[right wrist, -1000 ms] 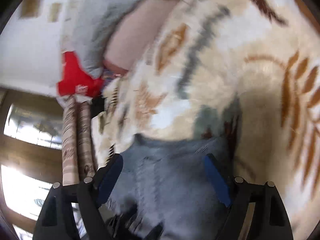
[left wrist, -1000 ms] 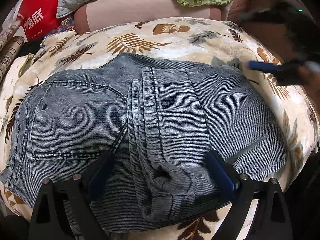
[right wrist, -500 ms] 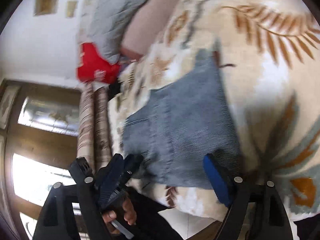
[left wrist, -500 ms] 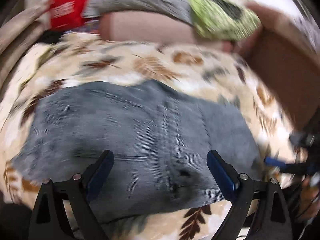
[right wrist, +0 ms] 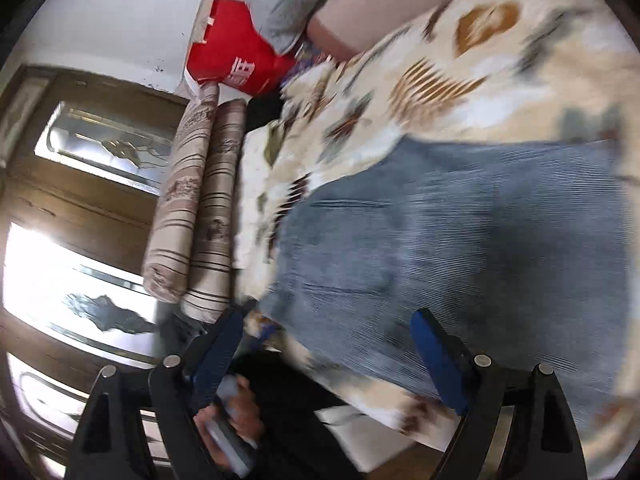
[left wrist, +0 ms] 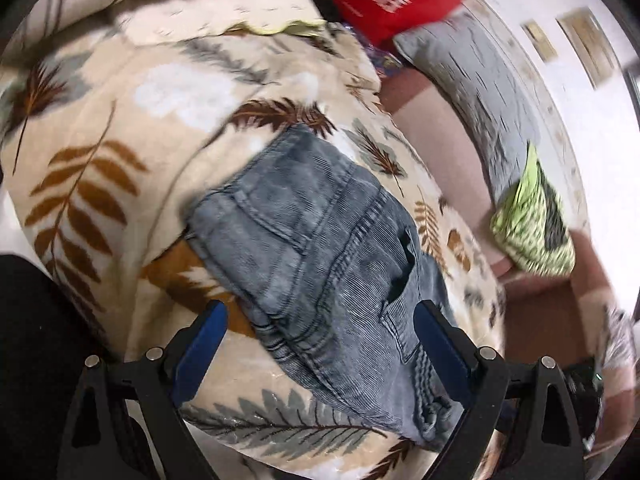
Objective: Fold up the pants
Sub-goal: 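Grasp the folded jeans edge with the left gripper and straighten it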
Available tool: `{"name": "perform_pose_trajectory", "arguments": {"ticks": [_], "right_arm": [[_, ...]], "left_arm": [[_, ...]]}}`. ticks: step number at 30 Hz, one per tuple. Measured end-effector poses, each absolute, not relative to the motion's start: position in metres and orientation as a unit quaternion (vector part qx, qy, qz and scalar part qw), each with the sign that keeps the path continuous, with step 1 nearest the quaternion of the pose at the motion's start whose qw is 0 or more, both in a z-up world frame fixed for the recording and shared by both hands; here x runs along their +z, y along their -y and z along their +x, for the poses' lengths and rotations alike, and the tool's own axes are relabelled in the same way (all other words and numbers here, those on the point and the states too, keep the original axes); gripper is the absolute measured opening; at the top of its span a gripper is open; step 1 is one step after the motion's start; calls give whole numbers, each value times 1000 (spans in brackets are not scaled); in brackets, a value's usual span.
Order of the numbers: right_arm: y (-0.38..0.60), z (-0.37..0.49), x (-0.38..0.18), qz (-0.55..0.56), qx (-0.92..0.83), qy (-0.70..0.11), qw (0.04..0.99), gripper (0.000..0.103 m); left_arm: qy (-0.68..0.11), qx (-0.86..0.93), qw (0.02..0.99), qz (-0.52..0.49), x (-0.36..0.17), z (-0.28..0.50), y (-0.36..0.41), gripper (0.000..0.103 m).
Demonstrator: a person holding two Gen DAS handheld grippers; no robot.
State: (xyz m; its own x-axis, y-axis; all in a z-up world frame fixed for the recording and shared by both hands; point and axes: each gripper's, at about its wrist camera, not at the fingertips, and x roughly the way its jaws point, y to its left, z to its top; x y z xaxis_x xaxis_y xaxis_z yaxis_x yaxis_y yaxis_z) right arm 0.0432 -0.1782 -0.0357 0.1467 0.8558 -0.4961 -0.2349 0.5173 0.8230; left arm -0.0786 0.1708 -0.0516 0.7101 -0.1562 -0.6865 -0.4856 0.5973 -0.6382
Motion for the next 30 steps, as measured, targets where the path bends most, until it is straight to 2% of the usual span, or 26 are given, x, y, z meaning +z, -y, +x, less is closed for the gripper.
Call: {"name": "perform_pose_trajectory", "arguments": {"ticks": [8,11,15,18,19,20,21,27,30], "right_arm": [[86,117,-81,329,356,-577,658,88],[75,134,-110,283,314,-617,663,88],[82,133,-83,322,334,-590,661,89],[78,142,-71,297,326,-570,693,91],[71,148,-82,286,313,-582,694,95],[63,156,-109,269,297,-616,678,95],[64,159,-117,277,296,-616,676,95],[88,121,-56,293,350,-568,685,95],[111,92,-52,324,357,-562,672,95]], "left_arm": [[-374,120,779,-489,-79,-78,-194,94],[-373,126,783,-482,-80,-67,-198,94],[-369,131,789,-474,-79,-56,-202,94],[-370,135,797,-457,-77,-52,-198,94],[-371,139,799,-453,-77,-50,-197,94],[-372,140,799,-451,-77,-49,-197,94],[-374,141,799,-450,-76,-47,-197,94],[-372,155,796,-452,-76,-44,-196,94],[-374,162,792,-455,-75,-42,-195,94]]}}
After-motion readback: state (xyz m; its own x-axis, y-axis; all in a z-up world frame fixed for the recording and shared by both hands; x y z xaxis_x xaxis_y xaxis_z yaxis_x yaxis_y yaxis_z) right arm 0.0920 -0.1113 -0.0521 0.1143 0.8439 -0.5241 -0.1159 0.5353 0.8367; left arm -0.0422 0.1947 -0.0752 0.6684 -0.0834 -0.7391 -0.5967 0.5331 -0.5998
